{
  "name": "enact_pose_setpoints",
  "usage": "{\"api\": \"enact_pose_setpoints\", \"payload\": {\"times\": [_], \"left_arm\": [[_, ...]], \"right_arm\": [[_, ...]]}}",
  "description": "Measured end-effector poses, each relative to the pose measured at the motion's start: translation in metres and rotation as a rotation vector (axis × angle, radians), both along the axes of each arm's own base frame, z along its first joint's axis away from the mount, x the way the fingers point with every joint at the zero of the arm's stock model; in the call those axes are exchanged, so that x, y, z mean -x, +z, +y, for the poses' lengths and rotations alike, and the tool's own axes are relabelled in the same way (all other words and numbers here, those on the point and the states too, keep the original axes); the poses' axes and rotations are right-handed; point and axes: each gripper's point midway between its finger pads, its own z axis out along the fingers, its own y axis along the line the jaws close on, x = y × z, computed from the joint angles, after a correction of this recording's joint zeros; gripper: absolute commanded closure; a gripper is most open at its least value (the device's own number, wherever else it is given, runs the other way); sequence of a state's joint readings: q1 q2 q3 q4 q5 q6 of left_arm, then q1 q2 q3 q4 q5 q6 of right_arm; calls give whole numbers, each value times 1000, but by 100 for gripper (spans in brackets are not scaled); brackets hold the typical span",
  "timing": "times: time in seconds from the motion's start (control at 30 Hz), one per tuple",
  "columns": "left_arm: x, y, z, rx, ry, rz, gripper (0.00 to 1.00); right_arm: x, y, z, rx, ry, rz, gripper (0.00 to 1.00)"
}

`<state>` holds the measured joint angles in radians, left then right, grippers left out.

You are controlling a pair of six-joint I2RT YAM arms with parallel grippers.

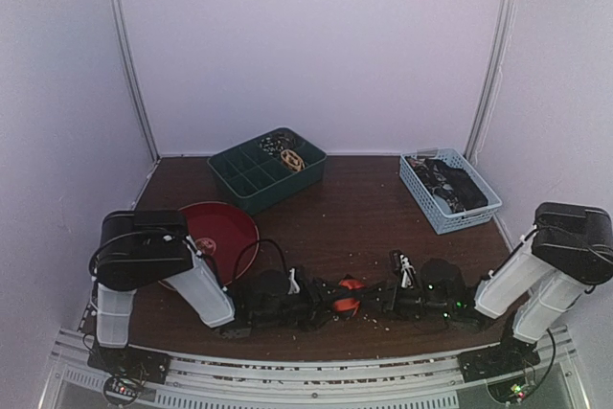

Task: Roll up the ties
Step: Adjust the tie at the center of the board.

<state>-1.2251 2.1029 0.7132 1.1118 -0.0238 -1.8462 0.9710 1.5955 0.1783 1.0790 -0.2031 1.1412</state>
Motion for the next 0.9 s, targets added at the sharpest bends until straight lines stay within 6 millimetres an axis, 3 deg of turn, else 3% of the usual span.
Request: {"api": "enact_pose_setpoints", "payload": {"times": [0.2, 0.37, 0.47, 0.63, 0.8, 0.9], "left_arm": [[-1, -3, 1, -10, 1, 3, 45], [-3, -2, 1, -11, 3, -5, 42], [-5, -1, -1, -14, 2, -16, 42], [-6, -1, -2, -22, -1, -28, 41], [-6, -1, -1, -24, -2, -34, 40], [-6, 0, -2, -25, -5, -44, 36]], "right_arm": [[-1, 11, -8, 58, -11, -20, 47], [-16, 49, -14, 114, -44, -117, 35], [-28, 64, -22, 148, -56, -172, 35], [-43, 44, -27, 269, -11, -167, 42], [-39, 13, -21, 326, 81, -108, 50], [-37, 7, -15, 300, 116, -85, 53]]}}
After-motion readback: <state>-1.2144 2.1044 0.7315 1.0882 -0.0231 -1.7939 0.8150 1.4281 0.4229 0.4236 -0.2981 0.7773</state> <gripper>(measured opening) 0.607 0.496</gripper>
